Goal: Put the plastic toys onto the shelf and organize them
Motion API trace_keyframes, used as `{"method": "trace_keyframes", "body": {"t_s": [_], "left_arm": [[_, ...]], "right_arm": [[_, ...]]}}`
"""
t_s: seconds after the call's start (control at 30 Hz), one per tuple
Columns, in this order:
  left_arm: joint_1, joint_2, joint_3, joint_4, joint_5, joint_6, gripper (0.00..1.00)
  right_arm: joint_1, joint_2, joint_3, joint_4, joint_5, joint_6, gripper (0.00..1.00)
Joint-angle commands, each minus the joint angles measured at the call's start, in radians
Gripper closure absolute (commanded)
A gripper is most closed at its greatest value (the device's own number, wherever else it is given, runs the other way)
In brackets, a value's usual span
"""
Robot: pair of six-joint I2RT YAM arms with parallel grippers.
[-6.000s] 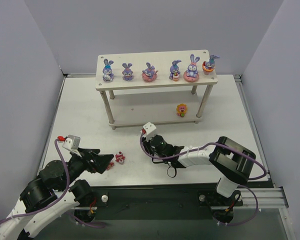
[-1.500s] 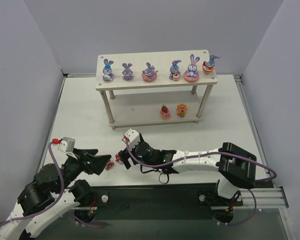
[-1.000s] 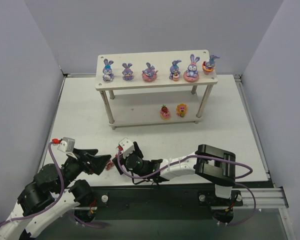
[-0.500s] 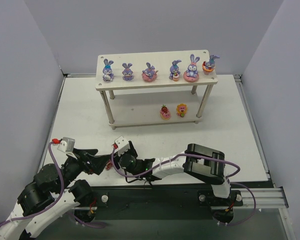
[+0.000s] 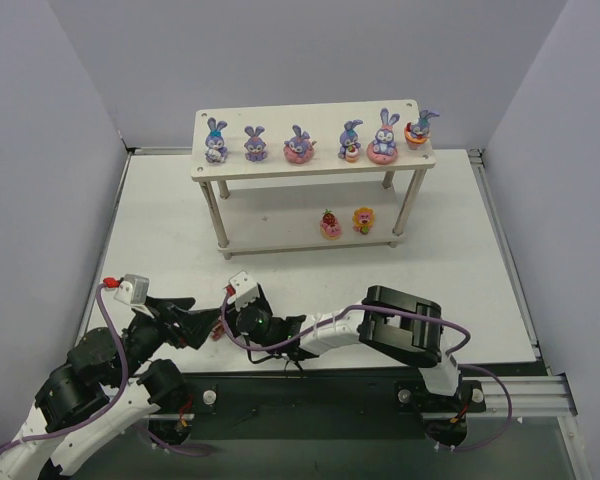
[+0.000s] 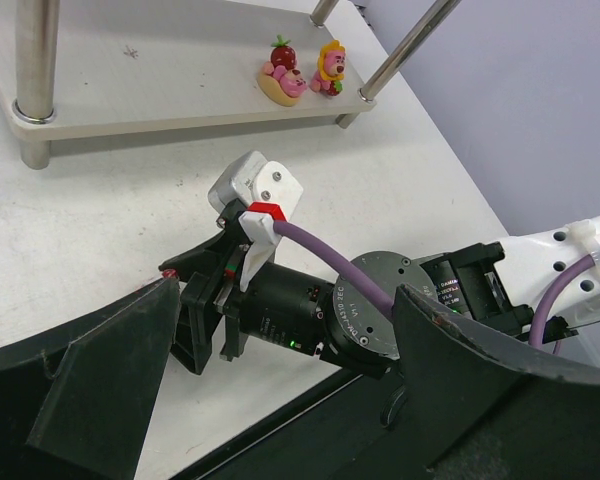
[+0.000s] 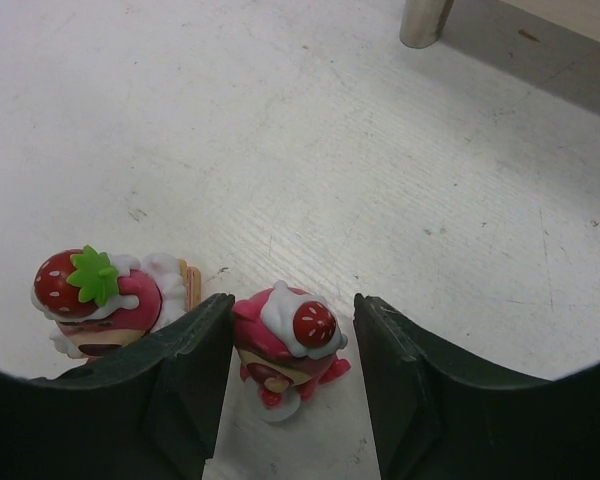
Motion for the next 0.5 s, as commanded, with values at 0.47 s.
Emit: {"method": "trace_keyframes", "body": {"t_s": [0.47], "left_arm": [[-0.002,-0.011,0.007,0.043,0.013,-0.001,0.03]], "right_arm": [[-0.062,-0.086,0.030,-0.004,0.061,-0.020,0.93]]}}
